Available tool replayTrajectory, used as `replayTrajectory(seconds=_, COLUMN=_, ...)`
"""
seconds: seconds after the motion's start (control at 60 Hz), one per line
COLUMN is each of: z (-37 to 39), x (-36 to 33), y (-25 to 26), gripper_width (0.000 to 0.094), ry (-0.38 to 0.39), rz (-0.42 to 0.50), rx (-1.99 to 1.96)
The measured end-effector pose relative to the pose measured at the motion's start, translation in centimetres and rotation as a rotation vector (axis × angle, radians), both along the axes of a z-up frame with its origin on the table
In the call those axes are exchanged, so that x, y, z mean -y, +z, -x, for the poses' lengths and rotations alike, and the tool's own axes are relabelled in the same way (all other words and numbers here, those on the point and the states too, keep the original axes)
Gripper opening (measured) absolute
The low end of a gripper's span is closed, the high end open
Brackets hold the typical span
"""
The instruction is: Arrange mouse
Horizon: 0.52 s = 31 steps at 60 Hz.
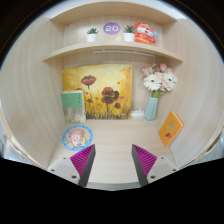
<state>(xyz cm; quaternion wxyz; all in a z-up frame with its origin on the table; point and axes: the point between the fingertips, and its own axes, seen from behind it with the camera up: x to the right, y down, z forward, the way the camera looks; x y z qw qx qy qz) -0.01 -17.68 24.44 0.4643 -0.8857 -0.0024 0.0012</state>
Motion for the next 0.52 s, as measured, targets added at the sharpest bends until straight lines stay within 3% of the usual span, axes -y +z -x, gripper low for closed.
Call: replayTrajectory(seconds=0.517, z=-1.3, x=3.2, y=0.3, gripper_width=0.0725, ry=0.009, rz=-0.041, rx=0.009)
